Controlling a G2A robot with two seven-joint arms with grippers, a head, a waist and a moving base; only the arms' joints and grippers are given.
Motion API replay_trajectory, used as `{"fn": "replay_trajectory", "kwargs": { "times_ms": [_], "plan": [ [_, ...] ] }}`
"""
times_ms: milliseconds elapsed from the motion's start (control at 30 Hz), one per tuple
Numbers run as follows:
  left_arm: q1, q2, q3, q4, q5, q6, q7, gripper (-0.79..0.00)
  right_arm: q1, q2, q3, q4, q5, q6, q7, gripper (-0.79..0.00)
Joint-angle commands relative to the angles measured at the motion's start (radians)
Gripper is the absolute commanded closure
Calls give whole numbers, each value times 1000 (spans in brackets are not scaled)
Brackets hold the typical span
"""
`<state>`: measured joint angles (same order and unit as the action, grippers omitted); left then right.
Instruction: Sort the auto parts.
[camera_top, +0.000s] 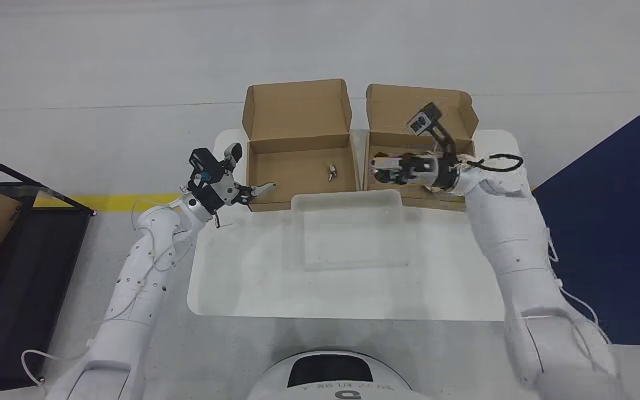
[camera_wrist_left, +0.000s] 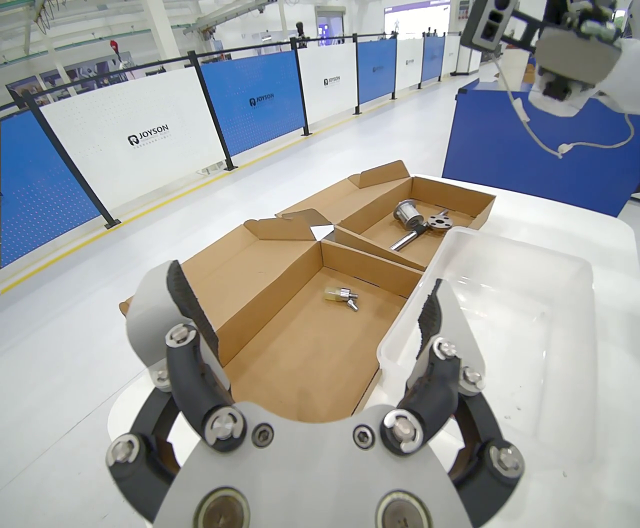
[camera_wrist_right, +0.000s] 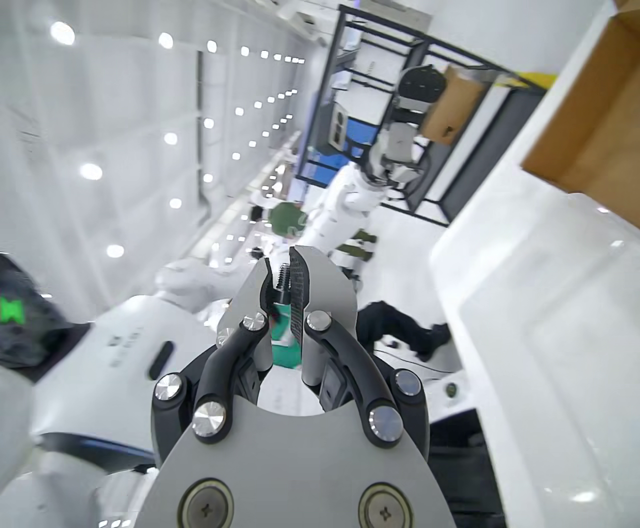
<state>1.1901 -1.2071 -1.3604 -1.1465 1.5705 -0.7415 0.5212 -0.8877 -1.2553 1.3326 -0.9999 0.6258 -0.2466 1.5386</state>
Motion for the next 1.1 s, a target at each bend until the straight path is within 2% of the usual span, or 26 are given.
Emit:
{"fn": "replay_trajectory", "kwargs": {
  "times_ms": [0, 133, 300, 467, 867, 900, 967, 1067],
  "plan": [
    [0, 0, 0, 0, 0, 0, 0, -785, 51, -2, -46, 83, 119, 60, -3, 0],
    [0, 0, 0, 0, 0, 0, 0, -785, 117, 1, -114, 203, 206, 69, -3, 0],
    [0, 0, 0, 0, 0, 0, 0, -785, 158, 3, -187, 276, 294, 65, -3, 0],
    [0, 0, 0, 0, 0, 0, 0, -785, 176, 10, -230, 308, 341, 44, -3, 0],
    [0, 0, 0, 0, 0, 0, 0, -785, 176, 10, -230, 308, 341, 44, -3, 0],
    [0, 0, 0, 0, 0, 0, 0, -785, 170, 11, -233, 291, 306, 19, -53, 0],
    [0, 0, 0, 0, 0, 0, 0, -785, 153, 16, -240, 227, 181, -72, -228, 0],
    [0, 0, 0, 0, 0, 0, 0, -785, 96, 28, -243, 81, -59, -158, -565, 0]
  ]
}}
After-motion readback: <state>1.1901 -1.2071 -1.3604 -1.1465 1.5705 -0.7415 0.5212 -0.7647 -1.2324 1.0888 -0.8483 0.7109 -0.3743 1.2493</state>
